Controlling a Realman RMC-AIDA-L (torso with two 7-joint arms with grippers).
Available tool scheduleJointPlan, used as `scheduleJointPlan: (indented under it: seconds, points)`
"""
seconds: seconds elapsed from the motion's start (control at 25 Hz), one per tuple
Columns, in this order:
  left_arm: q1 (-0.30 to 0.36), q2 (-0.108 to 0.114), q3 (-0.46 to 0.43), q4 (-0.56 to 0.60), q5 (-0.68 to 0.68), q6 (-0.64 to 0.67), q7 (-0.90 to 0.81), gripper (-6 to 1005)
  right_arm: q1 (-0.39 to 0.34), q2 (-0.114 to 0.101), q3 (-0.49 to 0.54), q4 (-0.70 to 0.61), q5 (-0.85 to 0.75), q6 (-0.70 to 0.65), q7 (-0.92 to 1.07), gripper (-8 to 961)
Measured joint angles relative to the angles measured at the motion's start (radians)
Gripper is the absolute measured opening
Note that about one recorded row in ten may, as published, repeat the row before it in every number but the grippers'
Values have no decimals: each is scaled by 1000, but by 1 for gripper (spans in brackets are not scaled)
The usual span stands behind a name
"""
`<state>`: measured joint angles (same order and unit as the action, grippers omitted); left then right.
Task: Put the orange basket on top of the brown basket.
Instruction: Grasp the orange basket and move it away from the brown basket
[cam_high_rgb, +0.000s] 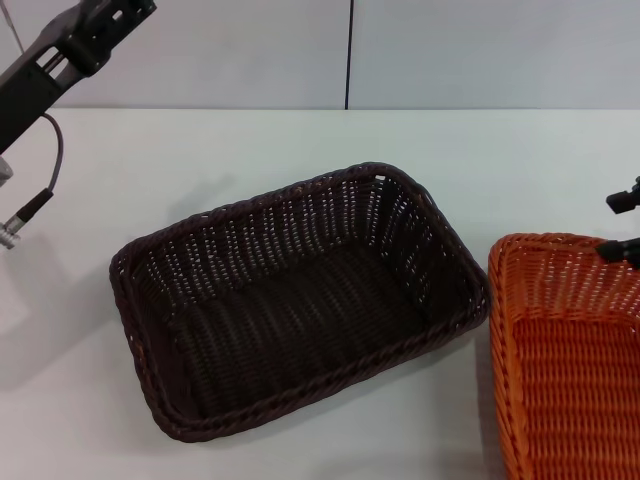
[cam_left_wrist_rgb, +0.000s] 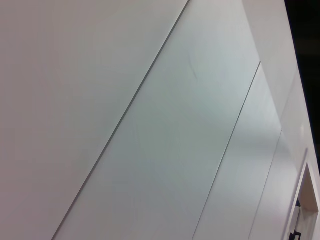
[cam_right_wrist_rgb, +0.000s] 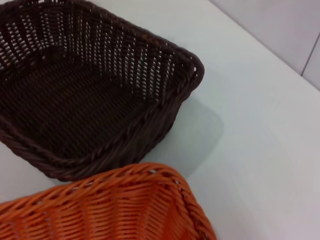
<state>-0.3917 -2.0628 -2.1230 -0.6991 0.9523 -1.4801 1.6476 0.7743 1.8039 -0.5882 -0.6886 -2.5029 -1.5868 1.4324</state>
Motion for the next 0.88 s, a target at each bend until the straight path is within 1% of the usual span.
scheduleJointPlan:
  seconds: [0.24,0.36,0.44,0.64,0.88]
  points:
    - [-4,-1,0,11,0,0,0,859,13,6,-18,80,-2,52,-22,732]
    - [-5,-2,0,11,0,-1,0,859,14,9,-31,90,-3,53,-22,732]
    - [-6,-2,0,11,0,-2,0,859,14,18,-47,101,-3,59,-24,731]
    - [-5,-2,0,11,-2,-13,0,859,14,28,-64,113,-3,66,-23,732]
    - [0,-2,0,10,-4,-25,0,859,1,29,-65,113,-2,61,-14,723]
